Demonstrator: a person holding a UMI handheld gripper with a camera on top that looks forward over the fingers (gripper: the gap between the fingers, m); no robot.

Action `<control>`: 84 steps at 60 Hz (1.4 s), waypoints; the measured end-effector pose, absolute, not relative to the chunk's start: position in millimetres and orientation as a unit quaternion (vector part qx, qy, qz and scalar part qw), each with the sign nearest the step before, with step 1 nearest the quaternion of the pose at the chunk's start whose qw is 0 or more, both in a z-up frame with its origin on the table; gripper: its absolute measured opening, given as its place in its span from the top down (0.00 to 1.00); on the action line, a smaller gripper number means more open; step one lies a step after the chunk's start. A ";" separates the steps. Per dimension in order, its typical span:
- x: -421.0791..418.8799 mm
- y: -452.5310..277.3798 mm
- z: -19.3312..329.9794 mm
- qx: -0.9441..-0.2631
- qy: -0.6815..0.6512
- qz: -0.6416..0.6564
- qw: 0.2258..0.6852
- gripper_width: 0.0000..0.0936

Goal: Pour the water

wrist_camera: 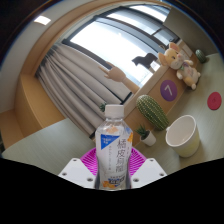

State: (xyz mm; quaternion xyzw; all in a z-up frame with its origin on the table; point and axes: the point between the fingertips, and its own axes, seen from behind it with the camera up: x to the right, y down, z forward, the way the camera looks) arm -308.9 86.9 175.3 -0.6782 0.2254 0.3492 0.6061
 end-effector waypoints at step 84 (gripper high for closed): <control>-238.4 103.8 274.7 -0.606 0.248 0.387 0.650 0.60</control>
